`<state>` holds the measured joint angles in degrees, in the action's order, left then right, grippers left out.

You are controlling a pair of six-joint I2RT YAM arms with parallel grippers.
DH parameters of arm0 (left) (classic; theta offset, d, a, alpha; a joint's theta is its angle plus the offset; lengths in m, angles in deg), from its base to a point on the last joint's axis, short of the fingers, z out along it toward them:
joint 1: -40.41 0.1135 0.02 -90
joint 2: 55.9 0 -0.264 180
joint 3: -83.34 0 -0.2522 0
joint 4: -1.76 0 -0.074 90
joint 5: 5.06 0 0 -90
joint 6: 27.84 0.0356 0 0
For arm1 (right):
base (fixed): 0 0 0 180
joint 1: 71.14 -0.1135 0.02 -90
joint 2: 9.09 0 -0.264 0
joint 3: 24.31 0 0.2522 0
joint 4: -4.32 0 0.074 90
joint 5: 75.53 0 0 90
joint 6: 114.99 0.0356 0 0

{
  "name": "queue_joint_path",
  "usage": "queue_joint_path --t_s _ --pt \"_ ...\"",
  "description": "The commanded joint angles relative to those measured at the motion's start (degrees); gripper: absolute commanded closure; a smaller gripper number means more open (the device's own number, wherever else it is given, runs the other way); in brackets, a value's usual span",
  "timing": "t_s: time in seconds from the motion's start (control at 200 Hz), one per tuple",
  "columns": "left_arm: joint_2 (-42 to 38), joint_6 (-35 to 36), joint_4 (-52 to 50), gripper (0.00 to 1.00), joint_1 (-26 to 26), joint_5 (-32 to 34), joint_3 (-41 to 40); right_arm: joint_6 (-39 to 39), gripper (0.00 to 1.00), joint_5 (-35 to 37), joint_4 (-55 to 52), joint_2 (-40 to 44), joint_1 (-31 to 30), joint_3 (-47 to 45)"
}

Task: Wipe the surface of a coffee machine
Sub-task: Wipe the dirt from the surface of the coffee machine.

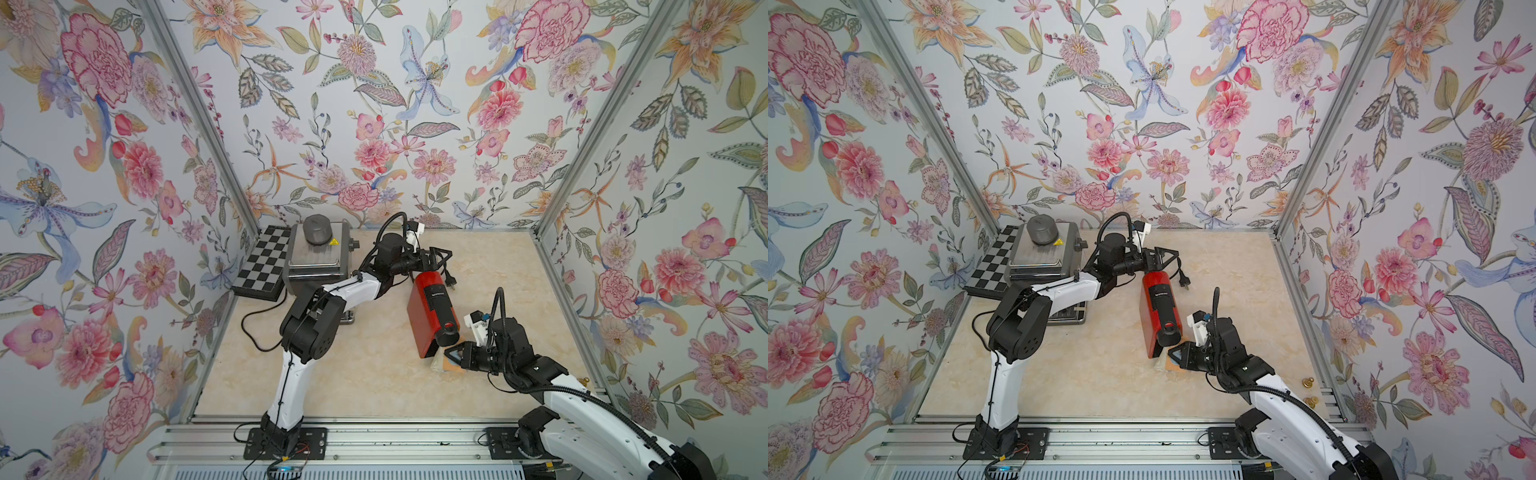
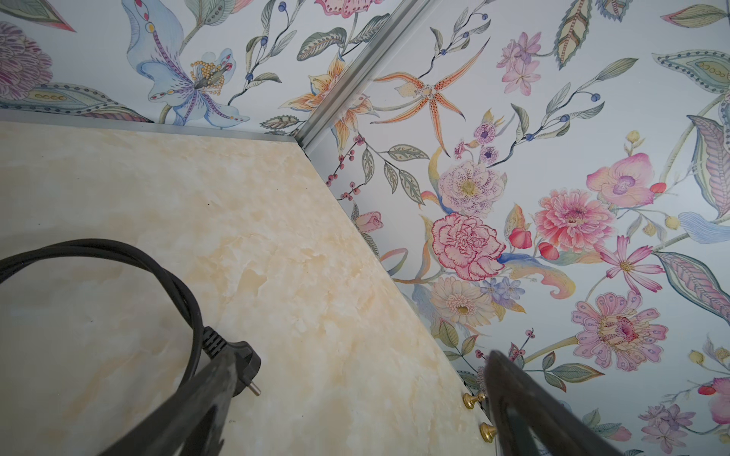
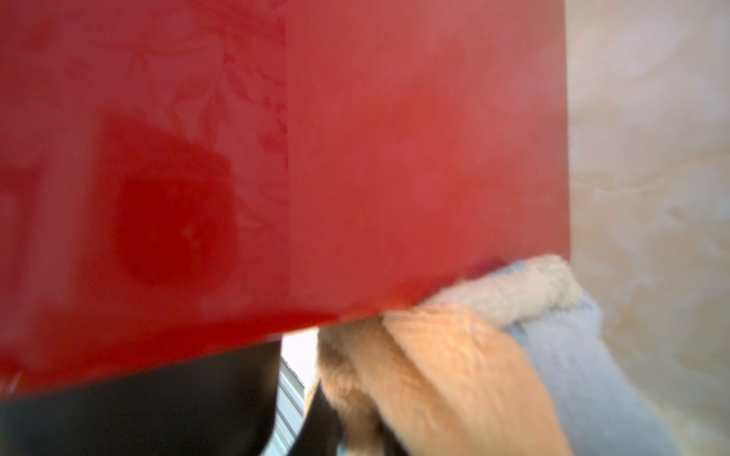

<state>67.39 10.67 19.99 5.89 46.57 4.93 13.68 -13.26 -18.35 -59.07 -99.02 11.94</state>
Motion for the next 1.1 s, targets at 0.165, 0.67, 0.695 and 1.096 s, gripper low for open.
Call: queue_joint_path --t_s 0.165,0.67,0.695,1.096 --pt "-4.4 -0.8 1.2 0.01 -1.3 -1.0 -5.8 -5.7 1.0 3.6 9.6 -3.9 6.8 6.2" --pt "-6.2 -3.0 3.9 0.01 -2.0 -1.1 -7.9 -11.7 1.0 -8.4 14.6 -14.5 19.6 11.4" --pt "-6.4 -3.0 3.5 0.01 -2.0 -1.1 -7.9 -11.8 1.0 -8.9 14.8 -14.8 19.8 11.3" --pt "-10.9 -0.2 -2.6 0.01 0.1 0.0 -2.3 -8.8 1.0 -11.7 22.2 -15.4 21.1 3.2"
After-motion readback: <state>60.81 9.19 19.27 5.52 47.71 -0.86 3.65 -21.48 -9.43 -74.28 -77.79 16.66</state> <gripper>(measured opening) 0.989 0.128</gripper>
